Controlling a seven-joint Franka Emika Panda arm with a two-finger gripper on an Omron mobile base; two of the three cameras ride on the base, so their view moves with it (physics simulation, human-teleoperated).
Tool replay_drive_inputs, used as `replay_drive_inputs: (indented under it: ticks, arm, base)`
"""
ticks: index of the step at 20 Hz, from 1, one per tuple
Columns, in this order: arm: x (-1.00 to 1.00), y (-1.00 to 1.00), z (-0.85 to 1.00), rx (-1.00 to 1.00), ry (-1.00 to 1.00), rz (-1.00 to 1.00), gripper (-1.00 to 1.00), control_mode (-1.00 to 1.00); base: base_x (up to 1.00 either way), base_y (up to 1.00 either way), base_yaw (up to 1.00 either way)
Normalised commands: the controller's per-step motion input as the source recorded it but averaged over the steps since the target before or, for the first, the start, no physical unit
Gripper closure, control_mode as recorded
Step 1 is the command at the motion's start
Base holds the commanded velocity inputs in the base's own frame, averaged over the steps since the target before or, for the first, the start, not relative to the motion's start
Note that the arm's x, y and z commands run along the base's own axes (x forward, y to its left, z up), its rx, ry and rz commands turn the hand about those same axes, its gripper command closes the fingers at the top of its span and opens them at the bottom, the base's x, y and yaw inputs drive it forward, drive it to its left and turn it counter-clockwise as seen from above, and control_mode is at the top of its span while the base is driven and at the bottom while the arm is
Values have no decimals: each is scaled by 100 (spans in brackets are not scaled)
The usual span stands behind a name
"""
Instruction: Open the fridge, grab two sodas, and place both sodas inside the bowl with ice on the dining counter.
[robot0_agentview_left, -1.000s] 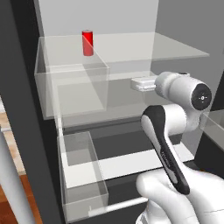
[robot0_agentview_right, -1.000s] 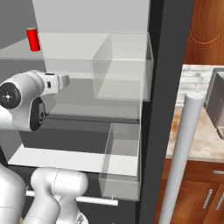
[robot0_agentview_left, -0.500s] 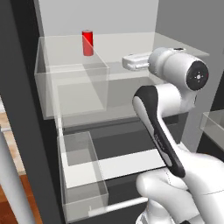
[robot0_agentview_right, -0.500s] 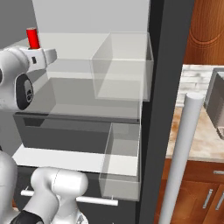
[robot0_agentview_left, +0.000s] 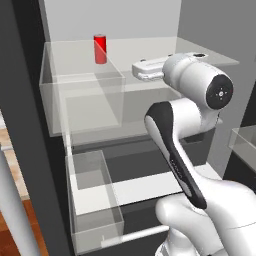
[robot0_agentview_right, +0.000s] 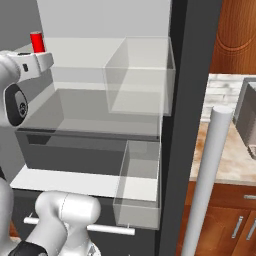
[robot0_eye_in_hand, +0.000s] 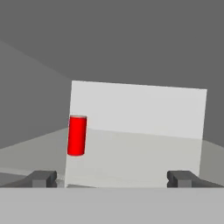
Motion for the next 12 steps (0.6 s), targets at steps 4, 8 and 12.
replay_drive_inputs:
  ticks: [4,8,12]
  arm:
    - [19,29,-1,5,5,6,-100,-100]
    - [47,20,0,7,5,2,-100,-100]
    - [55,5,0,4,4,0,-100,-100]
  base:
    - [0,0,0]
    - [0,0,0]
    - [0,0,0]
